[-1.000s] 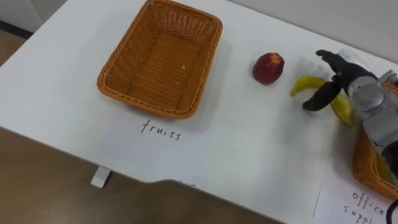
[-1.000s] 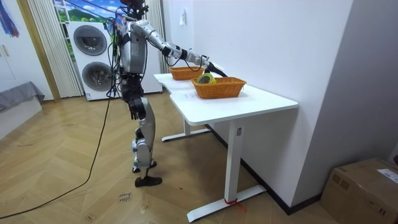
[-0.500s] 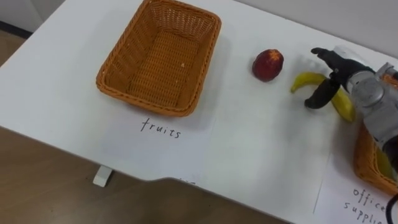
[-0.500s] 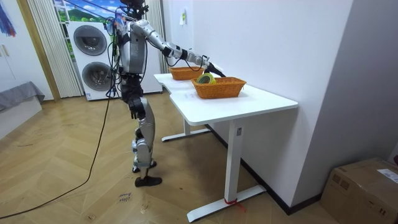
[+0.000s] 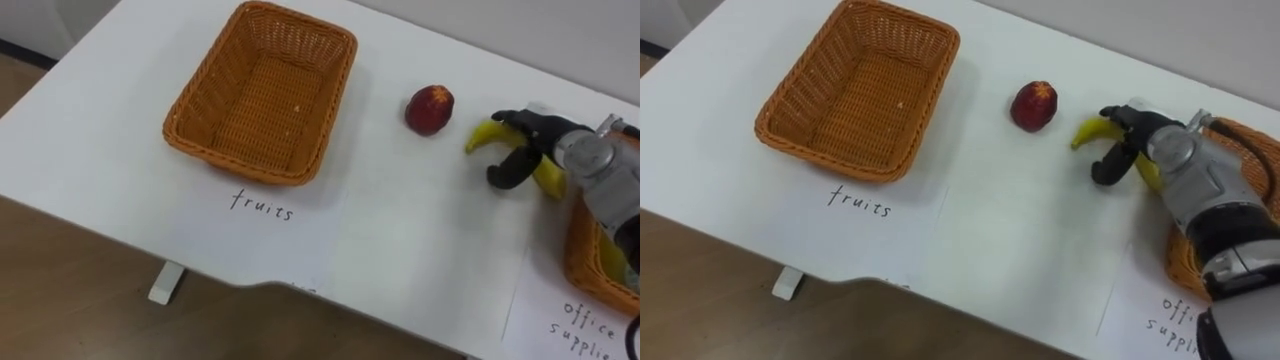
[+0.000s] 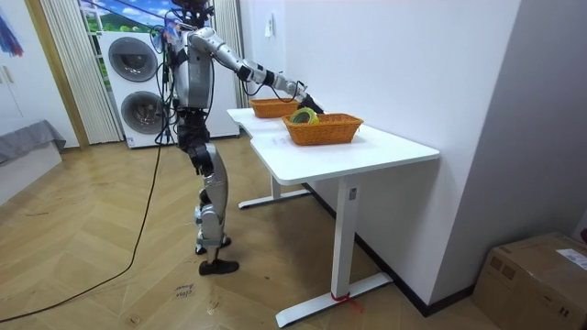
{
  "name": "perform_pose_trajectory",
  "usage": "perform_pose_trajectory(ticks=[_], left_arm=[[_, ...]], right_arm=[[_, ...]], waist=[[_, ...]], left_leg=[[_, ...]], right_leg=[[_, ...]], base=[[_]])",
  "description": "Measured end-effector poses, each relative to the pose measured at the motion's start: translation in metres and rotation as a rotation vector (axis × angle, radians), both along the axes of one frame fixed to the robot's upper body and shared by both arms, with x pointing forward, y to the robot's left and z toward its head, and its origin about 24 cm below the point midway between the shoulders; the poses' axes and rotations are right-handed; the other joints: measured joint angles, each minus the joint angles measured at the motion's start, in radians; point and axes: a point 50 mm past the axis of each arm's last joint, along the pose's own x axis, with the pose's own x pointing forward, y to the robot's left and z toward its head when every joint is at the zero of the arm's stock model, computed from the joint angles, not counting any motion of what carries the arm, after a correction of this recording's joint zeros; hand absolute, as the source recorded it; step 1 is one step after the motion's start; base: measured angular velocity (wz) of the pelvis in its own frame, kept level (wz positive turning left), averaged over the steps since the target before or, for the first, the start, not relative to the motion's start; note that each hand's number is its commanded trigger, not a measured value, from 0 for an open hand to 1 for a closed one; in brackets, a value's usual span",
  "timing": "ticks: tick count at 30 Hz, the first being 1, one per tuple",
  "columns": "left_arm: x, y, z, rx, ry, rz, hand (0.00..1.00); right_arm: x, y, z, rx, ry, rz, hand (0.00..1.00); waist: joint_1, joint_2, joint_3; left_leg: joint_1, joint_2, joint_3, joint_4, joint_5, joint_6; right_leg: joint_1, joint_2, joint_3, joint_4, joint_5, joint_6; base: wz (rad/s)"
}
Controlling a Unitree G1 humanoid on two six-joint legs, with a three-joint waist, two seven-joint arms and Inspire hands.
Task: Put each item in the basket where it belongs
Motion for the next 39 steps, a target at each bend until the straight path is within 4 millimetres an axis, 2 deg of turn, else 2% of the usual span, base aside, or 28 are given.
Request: perform_pose_trajectory(ticks=[5, 13, 14, 15, 16, 17, 18, 22, 27, 39], left_arm=[[-0.001, 0.000, 0.000, 0.002, 0.005, 0.000, 0.00], [-0.006, 0.002, -0.002, 0.007, 0.037, 0.003, 0.00], [-0.005, 0.003, -0.001, 0.010, 0.035, 0.002, 0.00], [-0.005, 0.003, -0.001, 0.015, 0.037, -0.001, 0.00], [-0.004, 0.003, -0.001, 0.017, 0.036, -0.005, 0.00], [-0.002, 0.003, -0.001, 0.019, 0.033, -0.009, 0.00], [-0.001, 0.003, 0.000, 0.020, 0.030, -0.009, 0.00], [0.001, 0.004, 0.000, 0.023, 0.027, -0.015, 0.00], [0.003, 0.003, 0.000, 0.025, 0.026, -0.026, 0.00], [0.006, 0.005, 0.002, 0.027, 0.015, -0.031, 0.00]], right_arm=[[-0.001, 0.000, -0.001, 0.003, 0.020, -0.002, 0.00], [-0.002, -0.001, -0.004, 0.014, 0.039, 0.000, 0.00], [-0.002, 0.000, -0.005, 0.011, 0.043, 0.003, 0.13], [-0.003, 0.000, -0.006, 0.010, 0.048, 0.006, 0.51], [-0.003, 0.000, -0.006, 0.010, 0.049, 0.005, 0.66], [-0.003, 0.000, -0.007, 0.010, 0.051, 0.005, 0.94], [-0.003, 0.000, -0.007, 0.009, 0.050, 0.005, 1.00], [-0.002, -0.005, -0.001, -0.014, 0.003, -0.011, 1.00], [-0.004, -0.014, 0.003, -0.068, 0.009, -0.006, 1.00], [-0.007, -0.012, 0.000, -0.048, 0.062, 0.025, 1.00]], waist=[[0.016, -0.002, -0.0017], [0.020, -0.010, -0.0038], [0.020, -0.014, -0.0033], [0.020, -0.016, -0.0026], [0.020, -0.018, -0.0025], [0.020, -0.020, -0.0025], [0.020, -0.021, -0.0020], [0.023, -0.022, -0.0015], [0.043, -0.024, -0.0003], [0.043, -0.026, 0.0016]], left_leg=[[-0.002, 0.000, 0.003, -0.008, 0.008, -0.001], [0.001, 0.000, 0.003, -0.016, 0.013, -0.003], [0.001, 0.000, 0.003, -0.016, 0.013, -0.003], [0.000, 0.000, 0.002, -0.016, 0.013, -0.003], [0.000, 0.000, 0.002, -0.015, 0.013, -0.003], [0.000, 0.000, 0.002, -0.015, 0.013, -0.003], [0.000, 0.000, 0.001, -0.016, 0.013, -0.003], [0.000, 0.000, 0.001, -0.016, 0.013, -0.003], [0.000, 0.000, 0.000, -0.018, 0.013, -0.003], [-0.003, 0.000, -0.003, -0.018, 0.012, -0.003]], right_leg=[[-0.008, -0.001, 0.001, 0.006, 0.001, -0.002], [-0.010, -0.001, 0.000, 0.006, 0.003, -0.004], [-0.010, -0.001, 0.000, 0.006, 0.003, -0.004], [-0.010, -0.001, 0.000, 0.006, 0.003, -0.004], [-0.010, -0.001, 0.000, 0.006, 0.003, -0.004], [-0.009, -0.001, -0.001, 0.006, 0.003, -0.004], [-0.009, 0.000, -0.001, 0.006, 0.003, -0.004], [-0.009, 0.003, -0.001, 0.005, 0.003, -0.004], [-0.009, 0.003, -0.001, 0.004, 0.003, -0.004], [-0.012, 0.003, 0.000, 0.003, 0.003, -0.004]], base=[[0.00], [0.00], [0.00], [0.00], [0.00], [0.00], [0.00], [0.00], [0.00], [0.01]])
